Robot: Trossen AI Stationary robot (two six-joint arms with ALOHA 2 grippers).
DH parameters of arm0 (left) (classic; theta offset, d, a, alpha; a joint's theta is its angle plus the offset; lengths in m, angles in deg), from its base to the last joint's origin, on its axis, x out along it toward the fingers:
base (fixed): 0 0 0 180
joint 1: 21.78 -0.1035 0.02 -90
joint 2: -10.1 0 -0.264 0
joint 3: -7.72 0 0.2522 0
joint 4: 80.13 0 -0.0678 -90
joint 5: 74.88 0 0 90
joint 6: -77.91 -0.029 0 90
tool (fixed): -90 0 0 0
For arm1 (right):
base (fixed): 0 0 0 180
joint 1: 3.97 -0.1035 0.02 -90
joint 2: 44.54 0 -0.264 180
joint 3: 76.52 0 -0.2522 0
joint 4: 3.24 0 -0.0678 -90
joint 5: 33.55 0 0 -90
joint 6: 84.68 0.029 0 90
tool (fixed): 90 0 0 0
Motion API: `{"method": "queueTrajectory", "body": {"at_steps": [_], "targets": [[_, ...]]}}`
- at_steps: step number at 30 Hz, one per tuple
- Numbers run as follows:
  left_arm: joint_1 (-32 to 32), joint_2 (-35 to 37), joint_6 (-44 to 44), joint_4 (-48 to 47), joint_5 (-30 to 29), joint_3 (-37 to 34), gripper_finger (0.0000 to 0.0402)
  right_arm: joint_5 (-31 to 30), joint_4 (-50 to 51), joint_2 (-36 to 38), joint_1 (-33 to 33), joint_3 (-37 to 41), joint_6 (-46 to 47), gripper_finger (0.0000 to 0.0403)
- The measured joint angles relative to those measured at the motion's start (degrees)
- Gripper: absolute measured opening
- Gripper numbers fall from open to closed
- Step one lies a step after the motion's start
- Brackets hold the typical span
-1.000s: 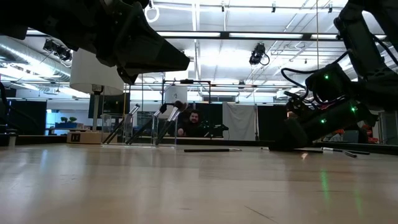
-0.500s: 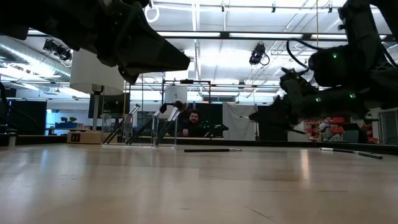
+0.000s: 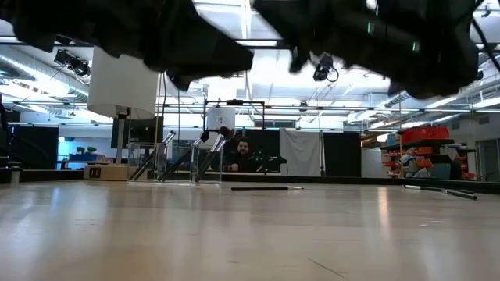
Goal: Put items in baskets/containers
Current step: Put the eyeshadow brush into the transparent organizer
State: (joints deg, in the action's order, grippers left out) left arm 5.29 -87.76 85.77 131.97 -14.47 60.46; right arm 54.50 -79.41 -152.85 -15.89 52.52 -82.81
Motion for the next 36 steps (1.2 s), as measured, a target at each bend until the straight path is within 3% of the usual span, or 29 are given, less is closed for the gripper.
{"method": "queueTrajectory", "body": {"at_steps": [7, 12, 17, 36], "targets": [[-0.62, 0.0, -6.98, 11.33, 0.33, 0.0, 0.0168, -0.01, -0.04, 0.42, -8.26, -8.76, -9.09, 0.0008], [0.46, 0.0, -13.8, 22.58, 0.41, 0.02, 0.0176, -0.1, 0.3, 0.42, -11.51, -11.92, -14.63, 0.0008], [0.47, 0.0, -15.86, 27.01, 4.5, 0.05, 0.0177, -0.12, 0.07, 0.42, -12.44, -13.43, -17.57, 0.0008], [0.05, -0.02, -14.81, 12.4, 6.44, 13.15, 0.0177, 1.61, -0.05, 0.42, -14.23, -14.24, -24.0, 0.0008]]}}
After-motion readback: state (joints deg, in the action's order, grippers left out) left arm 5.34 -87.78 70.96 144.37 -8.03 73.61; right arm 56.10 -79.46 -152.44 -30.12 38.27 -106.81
